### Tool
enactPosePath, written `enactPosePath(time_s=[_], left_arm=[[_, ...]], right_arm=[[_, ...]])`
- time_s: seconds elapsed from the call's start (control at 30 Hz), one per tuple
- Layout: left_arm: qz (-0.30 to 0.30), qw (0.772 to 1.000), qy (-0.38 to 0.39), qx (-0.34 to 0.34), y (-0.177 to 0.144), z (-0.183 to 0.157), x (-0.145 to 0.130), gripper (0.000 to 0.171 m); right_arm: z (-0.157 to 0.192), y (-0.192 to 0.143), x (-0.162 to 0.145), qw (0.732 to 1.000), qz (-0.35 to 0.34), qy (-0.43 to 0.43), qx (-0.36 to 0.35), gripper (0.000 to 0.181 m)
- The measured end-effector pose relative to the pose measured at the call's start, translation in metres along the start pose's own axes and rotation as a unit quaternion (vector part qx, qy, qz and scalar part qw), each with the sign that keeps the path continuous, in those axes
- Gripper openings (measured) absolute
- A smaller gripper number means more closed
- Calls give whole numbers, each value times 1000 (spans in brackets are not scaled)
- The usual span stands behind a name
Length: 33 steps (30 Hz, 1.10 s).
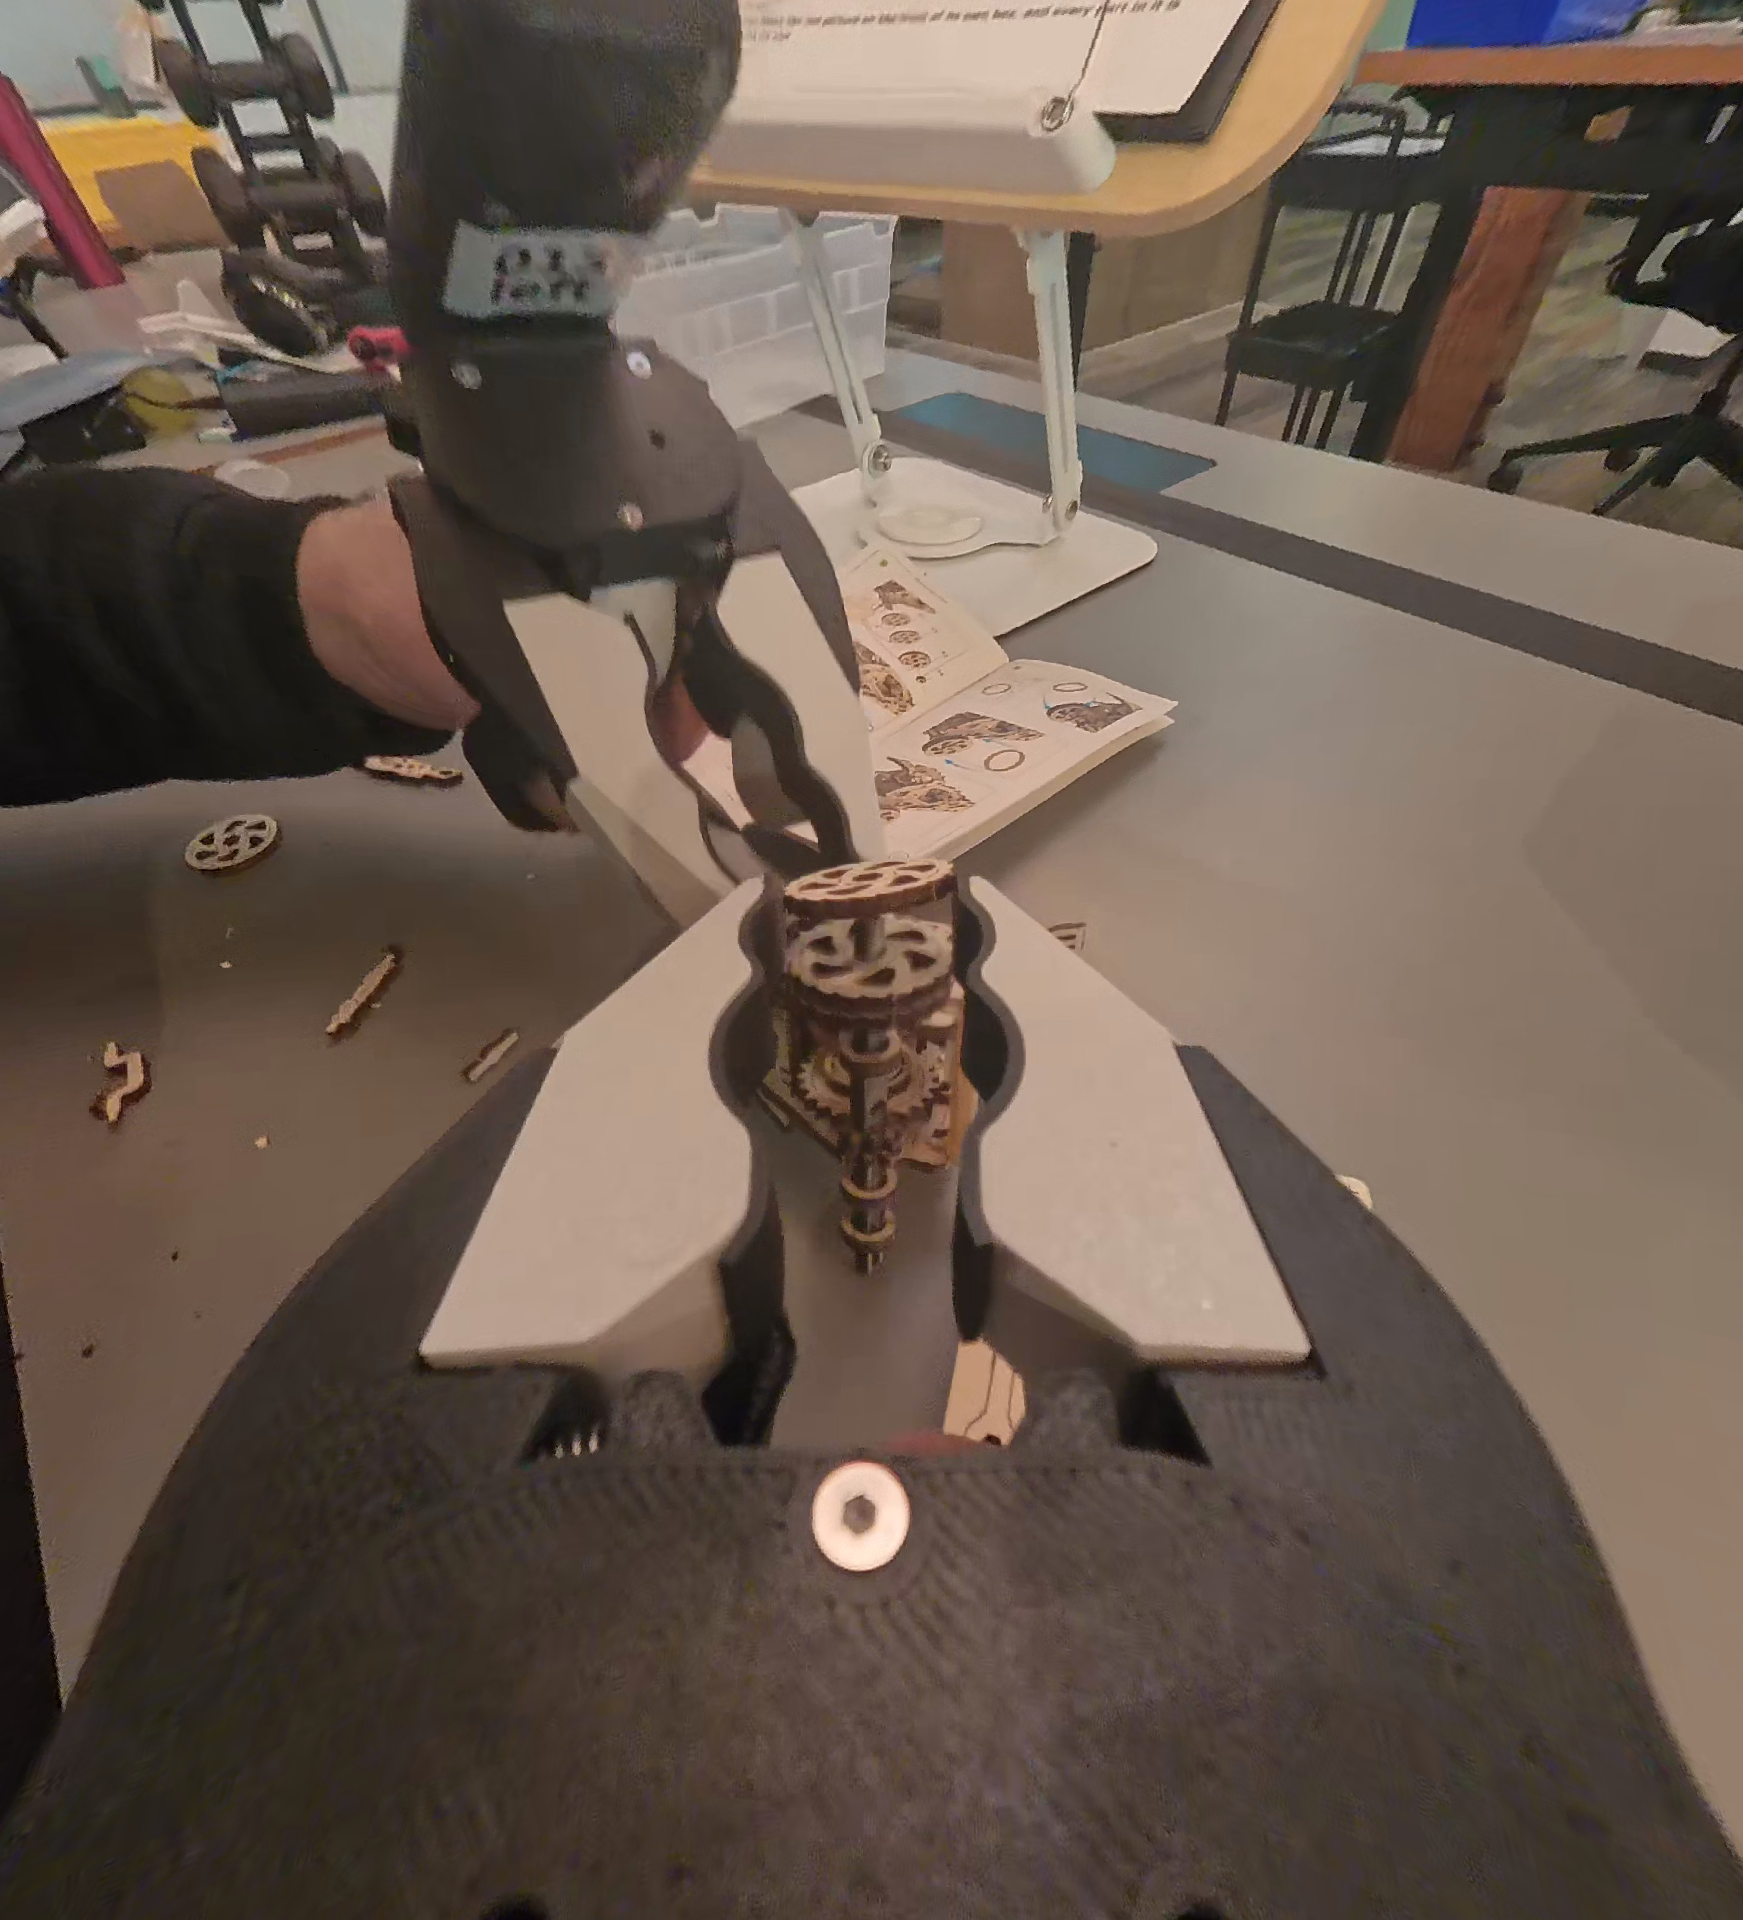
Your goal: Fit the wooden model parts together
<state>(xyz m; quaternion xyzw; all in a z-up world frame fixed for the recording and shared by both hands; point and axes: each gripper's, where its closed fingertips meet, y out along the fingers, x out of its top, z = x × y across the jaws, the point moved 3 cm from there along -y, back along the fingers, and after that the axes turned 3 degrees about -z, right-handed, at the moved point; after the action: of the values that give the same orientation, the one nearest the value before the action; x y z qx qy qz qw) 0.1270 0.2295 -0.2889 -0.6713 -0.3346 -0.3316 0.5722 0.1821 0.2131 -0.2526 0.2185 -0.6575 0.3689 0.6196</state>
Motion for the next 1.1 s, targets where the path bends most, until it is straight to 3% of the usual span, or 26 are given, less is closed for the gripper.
enactPosePath(time_s=[0.2,0.6,1.1], left_arm=[[9,1000,-17,1,11,-3,-6,20],[-6,999,-46,16,13,-3,-5,18],[-9,998,-51,19,14,-4,-5,18]], right_arm=[[-3,-2,1,999,-28,28,-20,30],[3,-7,-5,995,-32,-8,-98,30],[2,-4,-6,990,-28,-12,-141,30]])
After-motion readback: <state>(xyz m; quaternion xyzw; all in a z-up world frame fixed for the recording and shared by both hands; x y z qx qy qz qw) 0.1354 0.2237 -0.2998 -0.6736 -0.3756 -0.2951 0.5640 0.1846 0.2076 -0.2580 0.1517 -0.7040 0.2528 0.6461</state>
